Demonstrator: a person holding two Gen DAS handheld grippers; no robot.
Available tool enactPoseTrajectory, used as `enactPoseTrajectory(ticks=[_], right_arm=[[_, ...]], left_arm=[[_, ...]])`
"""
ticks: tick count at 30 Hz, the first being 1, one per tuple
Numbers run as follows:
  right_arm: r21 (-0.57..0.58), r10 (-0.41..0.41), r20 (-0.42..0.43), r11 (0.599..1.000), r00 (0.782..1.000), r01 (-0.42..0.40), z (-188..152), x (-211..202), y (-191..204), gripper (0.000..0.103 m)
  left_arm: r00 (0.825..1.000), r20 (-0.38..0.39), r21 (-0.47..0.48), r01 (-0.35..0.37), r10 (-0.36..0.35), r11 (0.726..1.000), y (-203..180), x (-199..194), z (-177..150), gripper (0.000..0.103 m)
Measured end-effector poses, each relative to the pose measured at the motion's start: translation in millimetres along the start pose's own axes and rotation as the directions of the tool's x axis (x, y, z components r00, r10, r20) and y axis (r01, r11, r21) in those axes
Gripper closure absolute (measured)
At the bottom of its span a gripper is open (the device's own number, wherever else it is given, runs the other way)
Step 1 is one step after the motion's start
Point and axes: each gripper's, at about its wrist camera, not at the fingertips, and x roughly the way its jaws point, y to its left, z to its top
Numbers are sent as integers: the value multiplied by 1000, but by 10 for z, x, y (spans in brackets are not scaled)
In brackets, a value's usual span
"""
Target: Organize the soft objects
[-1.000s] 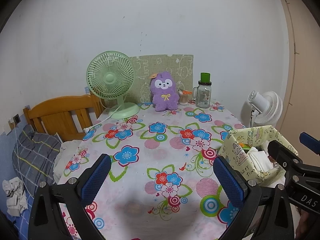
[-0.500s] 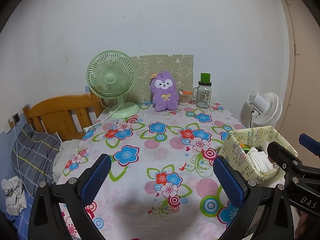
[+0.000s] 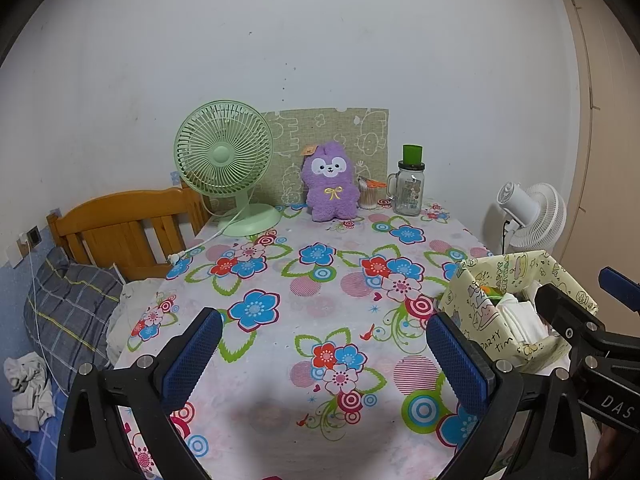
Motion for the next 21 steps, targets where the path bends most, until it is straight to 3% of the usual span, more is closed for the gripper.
enactPoseTrajectory(ticks=[21], right_arm=[[3, -9, 1, 1000, 1000, 9, -10, -6, -6, 2]], left_arm=[[1000, 2, 1, 1, -1, 1000, -4, -3, 2, 0]])
